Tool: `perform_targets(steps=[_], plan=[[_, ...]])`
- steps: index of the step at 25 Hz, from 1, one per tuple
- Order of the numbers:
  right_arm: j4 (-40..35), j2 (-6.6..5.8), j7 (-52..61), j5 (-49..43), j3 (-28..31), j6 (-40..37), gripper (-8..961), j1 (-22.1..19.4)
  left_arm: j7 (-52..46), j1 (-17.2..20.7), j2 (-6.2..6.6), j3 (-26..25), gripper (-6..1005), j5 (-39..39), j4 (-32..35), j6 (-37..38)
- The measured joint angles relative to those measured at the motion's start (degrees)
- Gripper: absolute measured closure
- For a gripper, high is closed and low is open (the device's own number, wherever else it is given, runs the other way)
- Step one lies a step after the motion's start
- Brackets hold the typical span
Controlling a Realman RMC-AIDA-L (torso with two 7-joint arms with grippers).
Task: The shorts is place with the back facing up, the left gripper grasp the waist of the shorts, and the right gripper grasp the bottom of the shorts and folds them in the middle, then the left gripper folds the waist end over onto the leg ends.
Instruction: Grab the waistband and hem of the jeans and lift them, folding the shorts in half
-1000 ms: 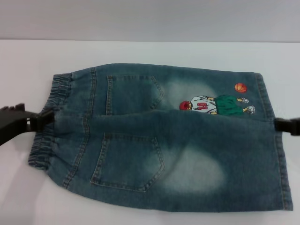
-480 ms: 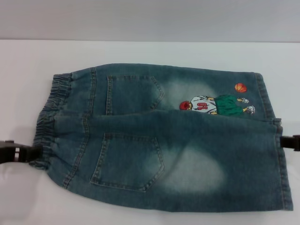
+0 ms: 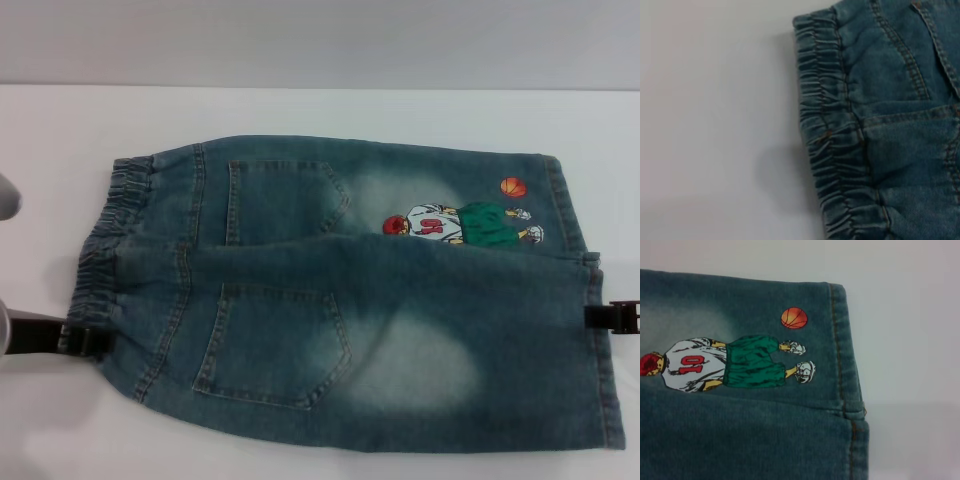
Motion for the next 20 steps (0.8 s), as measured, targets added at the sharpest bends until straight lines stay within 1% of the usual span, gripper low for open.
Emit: perform_targets(steps=[4,20], plan=[[0.38,0.02,0.04,-0.06,-0.14,0.00,236,-0.05,-0.09,-1.44,-0.01,0.05,388,0.56,1.67,-0.32],[1.16,-0.15,-0.24,-0.18,-0.43,-0.04,242,0.21,-0.67,-1.95,-0.02,0.03,407,0.81,2.87,-1.53]])
